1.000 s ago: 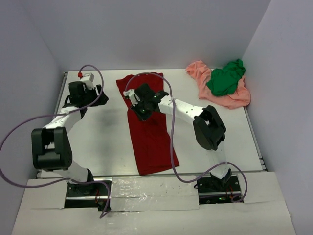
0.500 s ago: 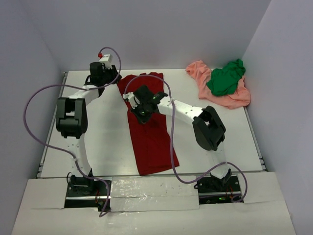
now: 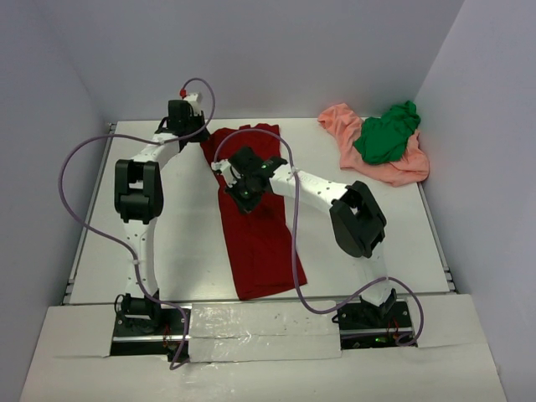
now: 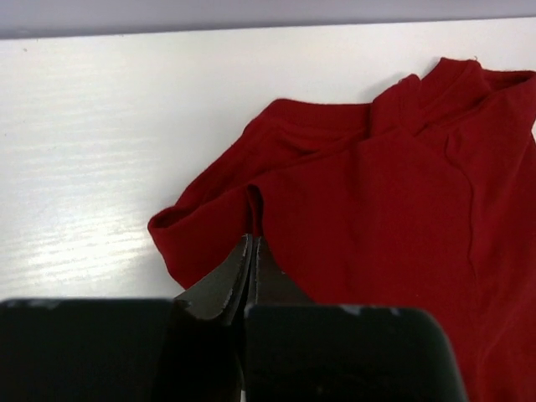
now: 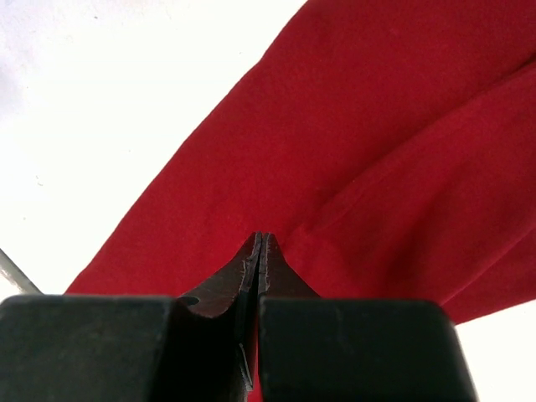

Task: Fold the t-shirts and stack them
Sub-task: Fold the tshirt

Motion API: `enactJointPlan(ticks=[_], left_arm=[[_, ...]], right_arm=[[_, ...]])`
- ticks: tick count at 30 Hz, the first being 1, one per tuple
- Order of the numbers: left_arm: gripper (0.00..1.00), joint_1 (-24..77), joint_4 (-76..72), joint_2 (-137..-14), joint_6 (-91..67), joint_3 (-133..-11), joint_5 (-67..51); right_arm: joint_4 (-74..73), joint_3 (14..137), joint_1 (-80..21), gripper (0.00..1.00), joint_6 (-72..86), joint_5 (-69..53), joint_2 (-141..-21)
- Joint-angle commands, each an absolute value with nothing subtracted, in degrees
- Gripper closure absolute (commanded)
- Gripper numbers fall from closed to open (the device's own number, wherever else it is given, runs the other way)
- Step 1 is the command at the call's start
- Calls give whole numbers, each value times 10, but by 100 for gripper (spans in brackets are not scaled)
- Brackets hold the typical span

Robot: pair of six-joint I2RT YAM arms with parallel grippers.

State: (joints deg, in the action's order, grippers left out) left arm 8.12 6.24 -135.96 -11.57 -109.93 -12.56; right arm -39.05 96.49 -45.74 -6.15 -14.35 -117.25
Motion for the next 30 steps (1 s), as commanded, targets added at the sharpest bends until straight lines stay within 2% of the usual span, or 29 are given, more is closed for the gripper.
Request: enactJointPlan(ticks=[1,10,15,20,23,28,30], left_arm=[[100,87,140,-1355,-112,-1146,-111],[100,88,206,-1353,-105,-1164,-101],[100,88,212,-1368,-105,-1169,-107],[100,88,230,-1403,-108,-1209,-126],[100,88,244,-1425,-112,-1235,-134],[100,87,239,-1446,-114,-1241,-144],[100,87,256,-1454,-117,-1263,-145]], right_arm=[[-406,999,-453,100,-55,-136,-1172],[-432,1023,-446,100,-41,-113,-1178],[-488,1069,-439,100,-31,-144,-1207],[-582,1164,-422,100,-21,-310,-1286],[-610,1193,-416,100,-21,-368,-1313],[-576,1170,-417,100,-31,-327,-1289],[-528,1148,-421,100,-33,-262,-1257]])
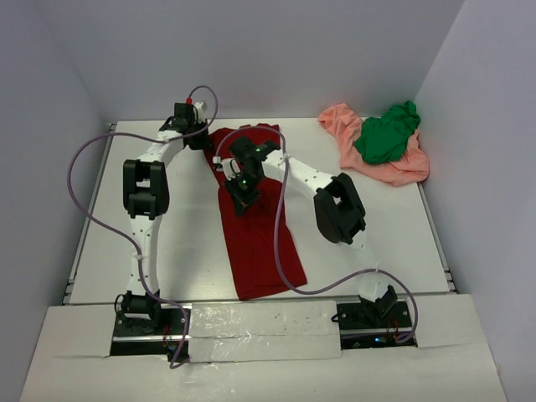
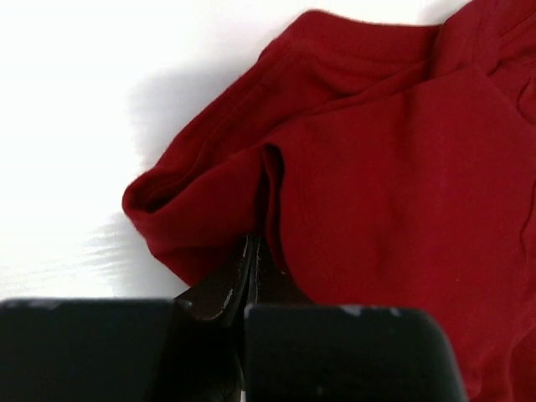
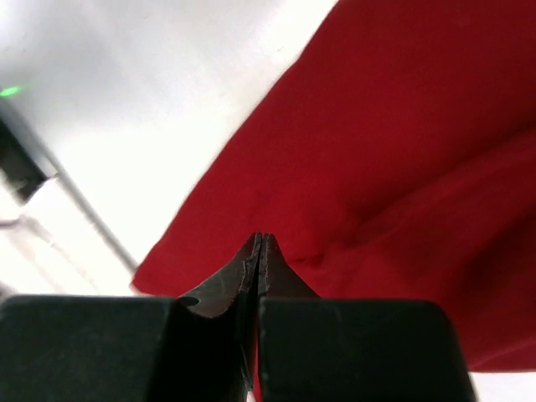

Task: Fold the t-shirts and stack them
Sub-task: Fold the tshirt

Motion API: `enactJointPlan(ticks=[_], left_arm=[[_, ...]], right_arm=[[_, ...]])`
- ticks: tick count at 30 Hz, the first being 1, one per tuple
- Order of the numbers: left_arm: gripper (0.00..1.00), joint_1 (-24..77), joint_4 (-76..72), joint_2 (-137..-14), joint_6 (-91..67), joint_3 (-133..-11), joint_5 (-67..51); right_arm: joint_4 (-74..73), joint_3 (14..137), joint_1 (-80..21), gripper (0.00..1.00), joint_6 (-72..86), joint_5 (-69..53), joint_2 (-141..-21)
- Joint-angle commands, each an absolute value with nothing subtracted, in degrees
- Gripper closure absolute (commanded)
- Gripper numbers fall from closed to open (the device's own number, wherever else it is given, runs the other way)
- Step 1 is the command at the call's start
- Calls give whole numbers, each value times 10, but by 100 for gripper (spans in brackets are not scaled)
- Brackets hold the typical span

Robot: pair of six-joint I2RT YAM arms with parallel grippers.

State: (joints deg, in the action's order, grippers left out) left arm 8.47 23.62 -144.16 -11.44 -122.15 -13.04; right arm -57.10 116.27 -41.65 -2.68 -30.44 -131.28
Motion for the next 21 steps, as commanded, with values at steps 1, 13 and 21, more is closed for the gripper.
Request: enactJointPlan(ticks=[1,13,21], left_arm=[[100,87,260,-1460,-117,-1269,-144],[100,87,273,-1468,-119,-1288,-129],[100,87,255,-1450,-116,-1259,-122]], right_arm=[[-506,1114,-429,100,-36,-226,-1242],[-452,1128,-458,100,-7,-194,-1262],[-532,1187,-466,100,28,-214,-1382]])
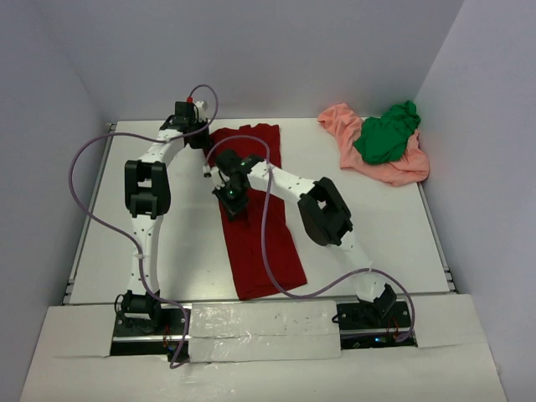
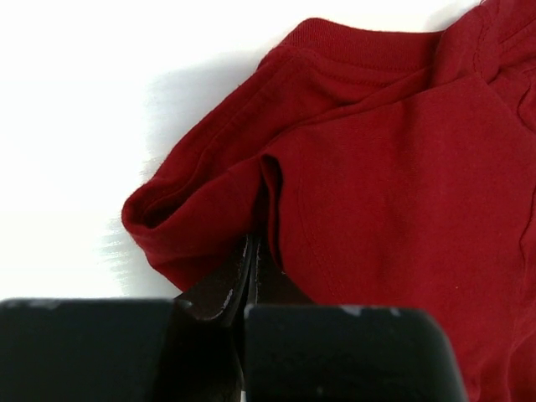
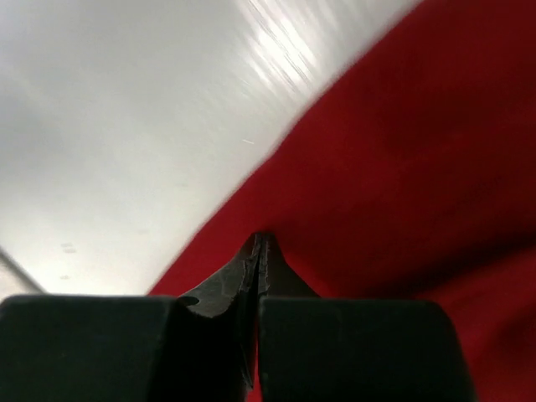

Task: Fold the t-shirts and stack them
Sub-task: Fold the tshirt

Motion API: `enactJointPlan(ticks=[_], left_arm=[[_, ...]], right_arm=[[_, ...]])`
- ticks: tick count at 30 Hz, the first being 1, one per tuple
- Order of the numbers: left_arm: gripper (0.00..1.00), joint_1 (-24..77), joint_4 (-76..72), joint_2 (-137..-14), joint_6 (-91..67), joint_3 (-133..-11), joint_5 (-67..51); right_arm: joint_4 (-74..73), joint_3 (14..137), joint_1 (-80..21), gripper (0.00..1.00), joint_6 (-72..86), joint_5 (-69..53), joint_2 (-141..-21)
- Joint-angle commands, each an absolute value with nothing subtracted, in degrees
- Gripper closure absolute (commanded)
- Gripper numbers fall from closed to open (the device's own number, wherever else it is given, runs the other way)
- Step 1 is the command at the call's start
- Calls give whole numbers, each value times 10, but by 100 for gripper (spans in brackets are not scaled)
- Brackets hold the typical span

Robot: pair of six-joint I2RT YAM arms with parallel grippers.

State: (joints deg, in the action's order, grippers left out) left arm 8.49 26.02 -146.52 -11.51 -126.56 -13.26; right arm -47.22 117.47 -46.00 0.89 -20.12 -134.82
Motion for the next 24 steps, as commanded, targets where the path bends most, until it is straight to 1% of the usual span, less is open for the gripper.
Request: enactJointPlan(ticks=[1,5,9,11,15,24], left_arm=[[100,87,256,-1452,-116,-1262,-121],[100,87,257,-1451,-113,-1261,-119],[100,87,250,-1448,-113,-1259,-115],[100,87,250,-1449,-110,-1263,-115],[100,87,247,-1452,-91,-1274,-106],[100,87,231,-1462,-39,-1305,-72]], right_arm=[[-535,1187,-467,100,26,-209,-1389],[-530,1162,-470,100,37,-178,-1413],[-495,1096,-481,100,32,-164,-1415],[-487,1082,-493,100,26,-158,-1413],[-485,1044,-502,100,20,-152,-1400],[-486,955,-504,100,23,-154,-1323]])
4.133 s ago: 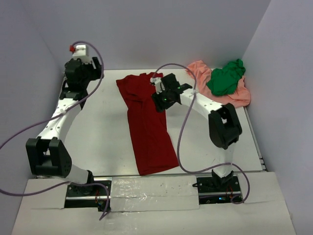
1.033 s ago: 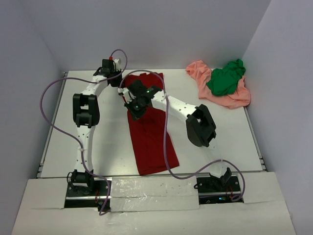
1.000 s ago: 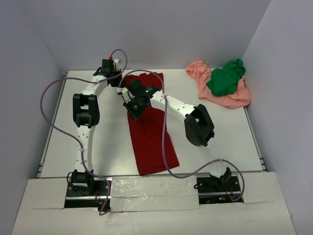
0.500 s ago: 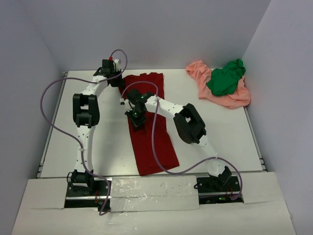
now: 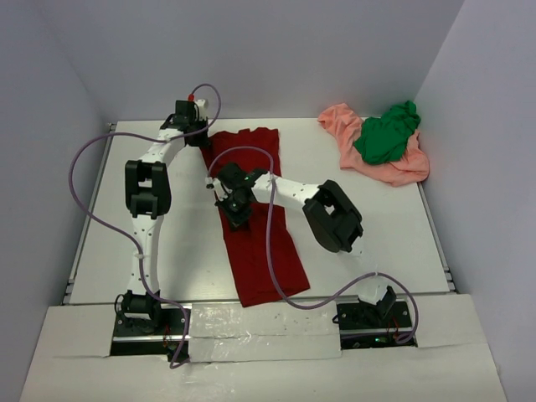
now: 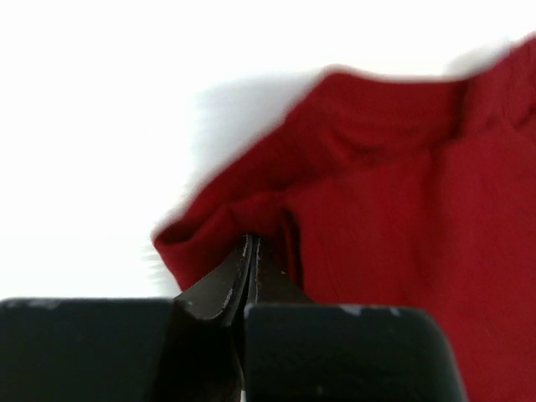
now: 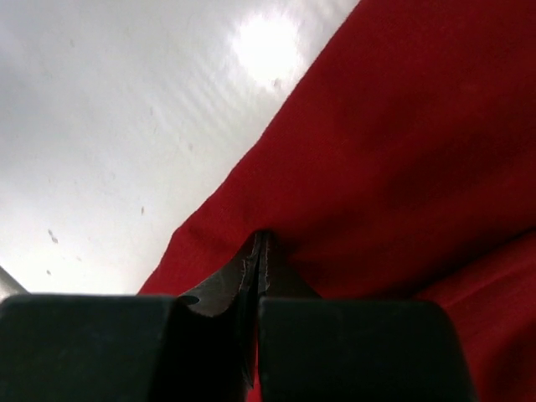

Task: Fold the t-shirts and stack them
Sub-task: Fold the tshirt

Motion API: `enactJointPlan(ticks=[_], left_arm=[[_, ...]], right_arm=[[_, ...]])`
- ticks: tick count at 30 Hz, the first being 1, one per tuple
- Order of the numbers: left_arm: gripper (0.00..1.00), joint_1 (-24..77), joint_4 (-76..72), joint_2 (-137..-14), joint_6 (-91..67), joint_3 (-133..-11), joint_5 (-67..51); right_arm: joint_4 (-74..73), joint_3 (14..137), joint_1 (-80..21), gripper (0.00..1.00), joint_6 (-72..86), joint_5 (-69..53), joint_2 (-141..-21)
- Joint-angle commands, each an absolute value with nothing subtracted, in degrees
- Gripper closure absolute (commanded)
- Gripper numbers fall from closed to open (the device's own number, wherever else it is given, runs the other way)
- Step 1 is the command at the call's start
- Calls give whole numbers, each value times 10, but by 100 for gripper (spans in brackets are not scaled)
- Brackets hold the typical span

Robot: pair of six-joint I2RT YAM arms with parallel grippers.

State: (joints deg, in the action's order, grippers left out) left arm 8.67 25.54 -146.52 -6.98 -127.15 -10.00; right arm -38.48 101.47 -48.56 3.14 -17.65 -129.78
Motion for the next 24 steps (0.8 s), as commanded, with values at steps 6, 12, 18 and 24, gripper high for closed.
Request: enactJointPlan(ticks=[6,12,18,24], left_arm=[[100,86,211,-1462,14,-1305,-50],[100,86,191,-1450,17,-1287,-44],[100,89,165,-1369,5,-1232,-40],[100,99,84,-1194,-50,-1082,-85]], right_arm=[[-495,923,-503,100,27,-161,-1292],[-490,937,-504,100,19,-184,-1294],[-403,917,-522,84,-30,-214,-1254],[-195,832,-526,46,-45,-207,-1125]])
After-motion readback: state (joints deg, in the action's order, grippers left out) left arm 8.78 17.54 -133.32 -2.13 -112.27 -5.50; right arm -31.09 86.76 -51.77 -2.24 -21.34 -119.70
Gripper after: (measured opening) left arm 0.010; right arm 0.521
